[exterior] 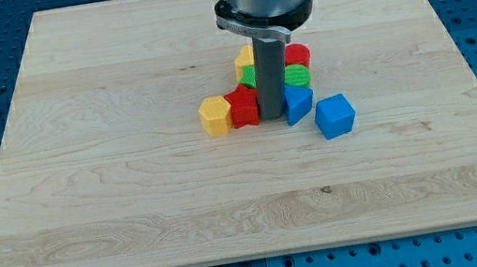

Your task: Move the blue cube to the right of the green circle

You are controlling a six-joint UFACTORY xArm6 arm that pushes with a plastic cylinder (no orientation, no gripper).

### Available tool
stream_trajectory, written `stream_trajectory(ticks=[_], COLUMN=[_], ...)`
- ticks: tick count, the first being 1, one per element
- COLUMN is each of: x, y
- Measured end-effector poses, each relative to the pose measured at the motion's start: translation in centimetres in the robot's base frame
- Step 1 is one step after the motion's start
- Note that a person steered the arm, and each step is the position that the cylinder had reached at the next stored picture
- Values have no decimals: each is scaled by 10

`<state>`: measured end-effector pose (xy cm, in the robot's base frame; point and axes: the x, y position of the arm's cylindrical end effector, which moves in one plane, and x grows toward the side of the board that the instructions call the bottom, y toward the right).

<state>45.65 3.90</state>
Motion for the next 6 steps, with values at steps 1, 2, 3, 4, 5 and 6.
stream_trajectory(ticks=[1,2,3,4,5,6], x=[30,67,87,87,86,66], y=[0,0,13,36,64,70])
